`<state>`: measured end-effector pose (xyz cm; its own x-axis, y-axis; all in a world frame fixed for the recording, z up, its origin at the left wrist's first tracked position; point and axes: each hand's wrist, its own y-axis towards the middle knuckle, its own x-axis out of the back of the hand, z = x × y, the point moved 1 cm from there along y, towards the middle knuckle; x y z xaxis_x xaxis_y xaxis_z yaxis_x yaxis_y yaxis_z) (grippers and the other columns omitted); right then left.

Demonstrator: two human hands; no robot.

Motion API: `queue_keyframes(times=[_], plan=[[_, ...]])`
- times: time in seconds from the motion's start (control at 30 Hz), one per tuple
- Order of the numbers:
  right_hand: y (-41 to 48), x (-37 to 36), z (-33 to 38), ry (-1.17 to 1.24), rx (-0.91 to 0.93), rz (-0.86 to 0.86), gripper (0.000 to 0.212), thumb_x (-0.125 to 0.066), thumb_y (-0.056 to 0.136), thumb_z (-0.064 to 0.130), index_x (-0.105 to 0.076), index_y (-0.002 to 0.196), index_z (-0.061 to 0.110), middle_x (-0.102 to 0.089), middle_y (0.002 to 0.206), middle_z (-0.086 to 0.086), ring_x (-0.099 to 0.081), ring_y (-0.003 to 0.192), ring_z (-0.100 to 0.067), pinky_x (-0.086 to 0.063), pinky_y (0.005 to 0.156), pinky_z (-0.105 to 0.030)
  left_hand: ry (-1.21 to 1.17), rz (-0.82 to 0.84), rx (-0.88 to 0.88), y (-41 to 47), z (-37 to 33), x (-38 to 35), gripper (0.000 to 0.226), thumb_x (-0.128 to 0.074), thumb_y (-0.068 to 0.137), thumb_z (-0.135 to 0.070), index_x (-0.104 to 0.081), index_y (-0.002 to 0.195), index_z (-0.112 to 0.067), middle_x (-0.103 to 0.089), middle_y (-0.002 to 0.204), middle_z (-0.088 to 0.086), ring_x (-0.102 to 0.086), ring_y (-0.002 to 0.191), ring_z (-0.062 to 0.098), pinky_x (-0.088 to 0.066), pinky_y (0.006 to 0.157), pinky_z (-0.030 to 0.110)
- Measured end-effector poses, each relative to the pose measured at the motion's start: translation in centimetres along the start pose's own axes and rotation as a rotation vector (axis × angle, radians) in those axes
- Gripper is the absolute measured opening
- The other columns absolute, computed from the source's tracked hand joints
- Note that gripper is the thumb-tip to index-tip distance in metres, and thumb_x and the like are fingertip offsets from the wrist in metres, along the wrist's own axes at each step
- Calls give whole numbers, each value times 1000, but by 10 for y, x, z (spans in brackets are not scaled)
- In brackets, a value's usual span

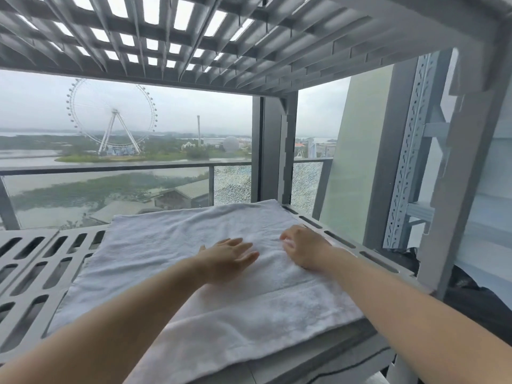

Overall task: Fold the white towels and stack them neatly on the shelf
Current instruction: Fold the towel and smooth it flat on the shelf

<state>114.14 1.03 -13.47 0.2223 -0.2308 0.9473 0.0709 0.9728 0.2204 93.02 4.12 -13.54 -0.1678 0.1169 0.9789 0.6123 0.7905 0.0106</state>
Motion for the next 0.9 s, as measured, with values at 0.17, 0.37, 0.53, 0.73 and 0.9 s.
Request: queue_keyframes(times=[0.17, 0.37, 0.53, 0.73, 0.9], plan=[[17, -13, -11, 21, 24, 209, 54, -26, 98, 44, -26, 144, 17, -21, 154, -3, -18, 141, -18, -13, 116, -37, 22, -7, -4, 18, 11, 2, 61, -15, 91, -64, -19, 145, -38, -10, 156, -10, -4, 144, 12, -3, 112, 60], [35, -15, -21, 90, -26, 145, 57, -29, 94, 52, -35, 138, 17, -33, 149, -2, -30, 136, -19, -23, 111, -39, 39, -6, 24, 42, 26, 3, 60, -18, 91, -63, -20, 145, -37, -10, 157, -10, -3, 144, 11, -3, 112, 59], [62, -29, 1, 44, 163, 234, 58, -27, 98, 46, -23, 145, 13, -17, 155, -4, -13, 142, -15, -7, 114, -30, 109, 11, 61, 50, 31, -6, 61, -17, 92, -62, -9, 147, -37, -2, 158, -8, 0, 144, 12, -1, 114, 55], [102, -31, 15, 68, 175, 258, 54, -28, 99, 42, -22, 146, 15, -16, 156, -1, -13, 142, -15, -7, 115, -30, 146, 43, 58, 42, 23, -20, 64, -13, 90, -64, 0, 147, -36, 6, 157, -7, 5, 144, 13, 4, 113, 54], [132, -40, 34, 59, 249, 268, 52, -28, 99, 42, -27, 145, 17, -20, 155, 1, -18, 141, -16, -11, 113, -30, 49, 46, 132, 55, 40, -9, 68, -15, 90, -65, -1, 148, -33, 6, 157, -8, 8, 143, 10, 6, 113, 53]])
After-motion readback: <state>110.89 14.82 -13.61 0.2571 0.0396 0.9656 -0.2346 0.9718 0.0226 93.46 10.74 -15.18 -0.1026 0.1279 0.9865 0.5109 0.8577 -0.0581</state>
